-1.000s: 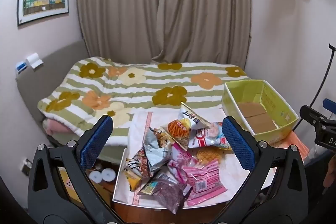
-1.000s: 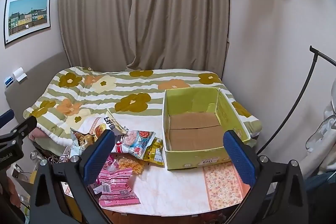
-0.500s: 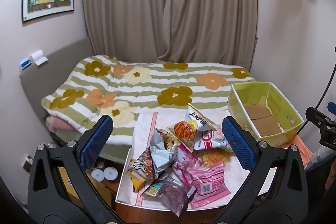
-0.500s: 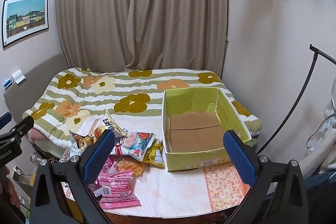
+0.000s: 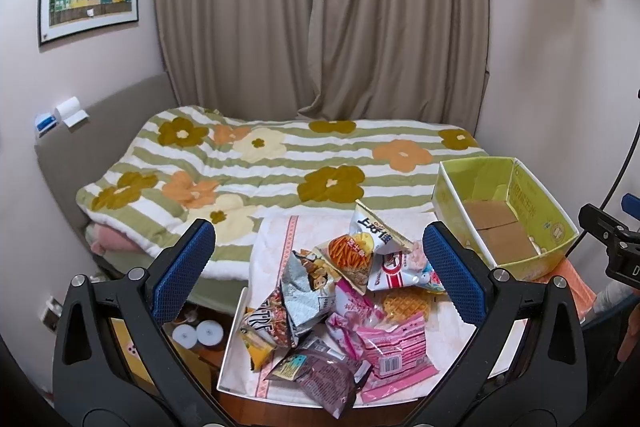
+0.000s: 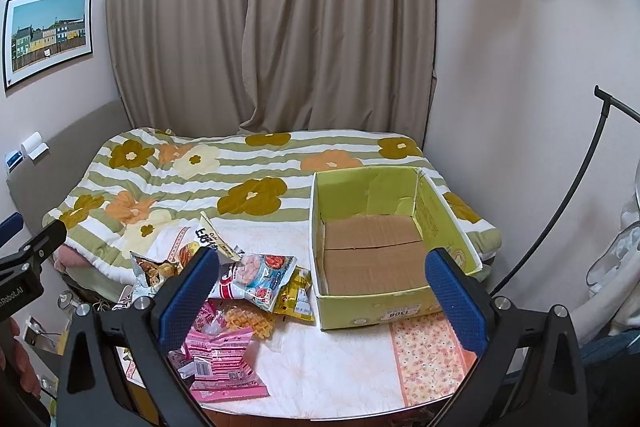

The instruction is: Organize snacks

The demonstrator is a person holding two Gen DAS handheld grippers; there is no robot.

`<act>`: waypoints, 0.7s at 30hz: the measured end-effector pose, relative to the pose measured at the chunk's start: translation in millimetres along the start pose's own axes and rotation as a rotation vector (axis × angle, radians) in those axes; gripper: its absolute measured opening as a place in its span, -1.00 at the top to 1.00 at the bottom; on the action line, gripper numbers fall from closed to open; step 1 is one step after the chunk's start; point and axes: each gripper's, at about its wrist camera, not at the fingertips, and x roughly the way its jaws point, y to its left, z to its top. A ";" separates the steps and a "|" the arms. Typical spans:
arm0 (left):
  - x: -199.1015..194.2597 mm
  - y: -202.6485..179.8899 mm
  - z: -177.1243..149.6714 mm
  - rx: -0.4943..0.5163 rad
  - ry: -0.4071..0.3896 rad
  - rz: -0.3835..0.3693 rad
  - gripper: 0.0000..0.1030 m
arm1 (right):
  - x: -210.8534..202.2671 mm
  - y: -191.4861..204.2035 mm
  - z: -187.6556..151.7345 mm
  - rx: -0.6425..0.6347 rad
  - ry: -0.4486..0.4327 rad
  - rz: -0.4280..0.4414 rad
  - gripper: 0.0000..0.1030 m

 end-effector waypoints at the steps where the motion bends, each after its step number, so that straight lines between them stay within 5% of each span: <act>1: -0.7 -0.1 -0.5 0.000 0.000 0.000 -0.99 | 0.5 -0.5 -0.7 0.001 0.000 0.001 -0.99; 21: 0.0 0.7 3.4 -0.004 0.004 0.002 -0.99 | 9.3 1.6 1.9 0.010 0.012 0.004 -0.99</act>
